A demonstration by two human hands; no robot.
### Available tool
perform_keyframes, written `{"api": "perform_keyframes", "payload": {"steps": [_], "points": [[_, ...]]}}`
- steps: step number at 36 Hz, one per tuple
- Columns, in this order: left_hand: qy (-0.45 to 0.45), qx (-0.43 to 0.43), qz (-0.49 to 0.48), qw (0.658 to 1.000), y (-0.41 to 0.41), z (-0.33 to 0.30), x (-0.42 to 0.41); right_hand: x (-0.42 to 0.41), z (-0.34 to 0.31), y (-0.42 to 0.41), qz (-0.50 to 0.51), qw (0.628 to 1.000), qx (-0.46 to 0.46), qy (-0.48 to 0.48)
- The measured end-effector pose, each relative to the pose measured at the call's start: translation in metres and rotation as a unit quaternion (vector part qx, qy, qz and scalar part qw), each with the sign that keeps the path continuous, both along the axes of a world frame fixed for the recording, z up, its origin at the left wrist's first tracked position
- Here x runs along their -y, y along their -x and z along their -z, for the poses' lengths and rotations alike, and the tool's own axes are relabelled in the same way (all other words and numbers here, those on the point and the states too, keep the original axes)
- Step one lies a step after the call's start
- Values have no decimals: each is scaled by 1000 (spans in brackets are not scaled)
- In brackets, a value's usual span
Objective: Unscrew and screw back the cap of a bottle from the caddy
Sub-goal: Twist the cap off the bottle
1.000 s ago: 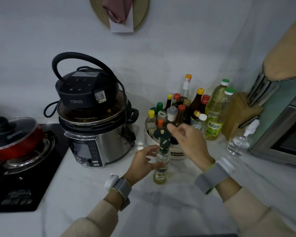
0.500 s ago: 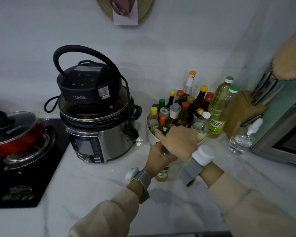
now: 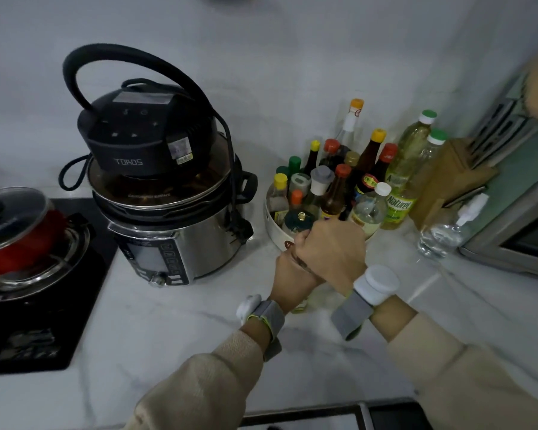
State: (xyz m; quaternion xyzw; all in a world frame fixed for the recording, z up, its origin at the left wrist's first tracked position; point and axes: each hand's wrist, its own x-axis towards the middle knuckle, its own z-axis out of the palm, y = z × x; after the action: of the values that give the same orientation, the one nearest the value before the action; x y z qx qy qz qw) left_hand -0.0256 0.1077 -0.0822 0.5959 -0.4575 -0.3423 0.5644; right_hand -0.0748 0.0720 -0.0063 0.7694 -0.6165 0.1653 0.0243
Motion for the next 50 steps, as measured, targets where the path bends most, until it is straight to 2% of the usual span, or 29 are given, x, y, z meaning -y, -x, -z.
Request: {"api": "perform_keyframes", "payload": {"steps": [3, 5, 8, 10, 12, 15, 17, 19, 22, 26, 32, 35, 39, 42, 46, 49, 50], "points": [[-12, -22, 7, 1000, -1, 2, 2, 4, -2, 15, -95, 992, -31, 74], [-16, -25, 25, 999, -1, 3, 4, 5, -1, 10, -78, 995, -47, 43], [-1, 5, 16, 1000, -1, 5, 5, 14, 22, -17, -30, 998, 25, -58], [12, -1, 1, 1000, -2, 7, 4, 21, 21, -23, -17, 997, 58, -41], [19, -4, -4, 1000, -2, 7, 4, 16, 9, -4, -66, 996, 19, -53], [23, -9, -9, 1000, -2, 8, 4, 8, -13, 15, -174, 981, -68, 44], [18, -14, -6, 1000, -2, 8, 4, 10, -17, 18, -211, 972, -95, 32], [7, -17, -5, 1000, -3, 7, 3, 8, -17, 13, -227, 971, -71, 6], [-12, -19, 2, 1000, -5, 2, 1, 11, -19, 15, -246, 967, -66, 25], [-7, -9, 23, 1000, -3, -9, -3, 16, -21, 22, -333, 940, -76, 15], [-14, -7, -14, 1000, -1, -9, -8, 23, -12, 21, -371, 928, -29, 17], [-30, 3, -16, 999, -1, -2, -8, 13, -21, 26, -334, 941, -18, 46], [-36, 16, -23, 999, 2, -1, -10, 5, -17, 33, -215, 977, 6, -5], [-29, 9, -22, 999, 4, -2, -10, 0, -10, 29, -168, 984, -24, 53], [-33, 5, -21, 999, 8, -6, -10, -6, -4, 17, -152, 985, -38, 69], [-31, 34, -12, 999, 7, -3, -6, -9, -16, 8, -25, 994, -80, 65], [-36, 58, -12, 998, 5, -3, -6, -11, -18, 4, -11, 993, -114, 26]]}}
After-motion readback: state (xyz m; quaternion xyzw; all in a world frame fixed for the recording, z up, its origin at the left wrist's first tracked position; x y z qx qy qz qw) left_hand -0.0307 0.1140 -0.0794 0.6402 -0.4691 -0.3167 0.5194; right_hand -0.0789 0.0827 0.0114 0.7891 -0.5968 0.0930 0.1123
